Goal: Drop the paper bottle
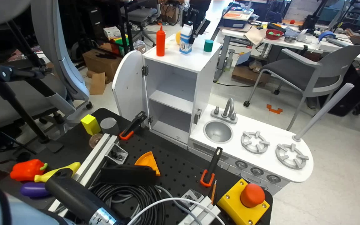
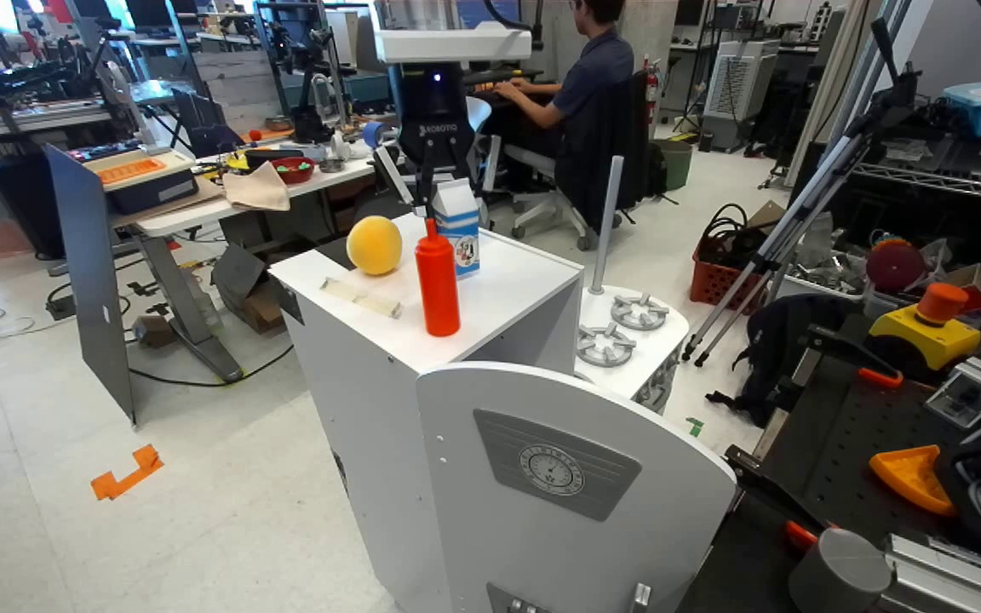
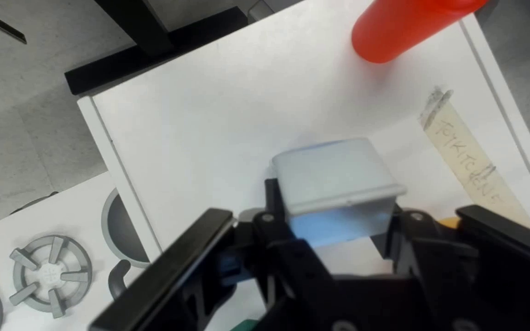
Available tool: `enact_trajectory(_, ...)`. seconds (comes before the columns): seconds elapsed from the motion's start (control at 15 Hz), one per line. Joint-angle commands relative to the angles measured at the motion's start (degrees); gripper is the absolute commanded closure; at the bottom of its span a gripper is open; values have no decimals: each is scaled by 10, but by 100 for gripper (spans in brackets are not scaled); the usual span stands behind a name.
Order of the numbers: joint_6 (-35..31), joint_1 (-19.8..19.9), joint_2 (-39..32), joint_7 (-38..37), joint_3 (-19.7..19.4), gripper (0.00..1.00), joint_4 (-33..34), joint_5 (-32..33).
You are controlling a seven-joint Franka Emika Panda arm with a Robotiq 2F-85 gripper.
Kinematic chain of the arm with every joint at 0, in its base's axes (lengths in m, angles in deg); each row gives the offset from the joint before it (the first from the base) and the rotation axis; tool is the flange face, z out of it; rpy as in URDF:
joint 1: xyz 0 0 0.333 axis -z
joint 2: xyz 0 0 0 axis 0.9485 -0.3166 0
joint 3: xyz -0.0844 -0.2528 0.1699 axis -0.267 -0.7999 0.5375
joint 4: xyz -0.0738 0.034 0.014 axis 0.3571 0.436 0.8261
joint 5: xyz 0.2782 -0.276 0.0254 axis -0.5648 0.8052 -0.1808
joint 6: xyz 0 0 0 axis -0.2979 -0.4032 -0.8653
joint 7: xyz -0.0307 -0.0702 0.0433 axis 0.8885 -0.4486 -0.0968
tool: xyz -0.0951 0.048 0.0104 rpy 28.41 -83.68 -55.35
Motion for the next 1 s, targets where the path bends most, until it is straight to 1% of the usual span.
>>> enact_trajectory(0.0,18,-6,-16,32,1,80,32,10)
enact_trajectory(0.27,0,-12,-16,50,-6,80,34,25)
enact_trajectory(0.53,-20,-15,-16,51,-9,80,40,37)
enact_trajectory(0.67,-41,-11,-17,47,-2,80,43,30)
enact_trajectory(0.93,-91,3,-18,44,18,80,41,-8)
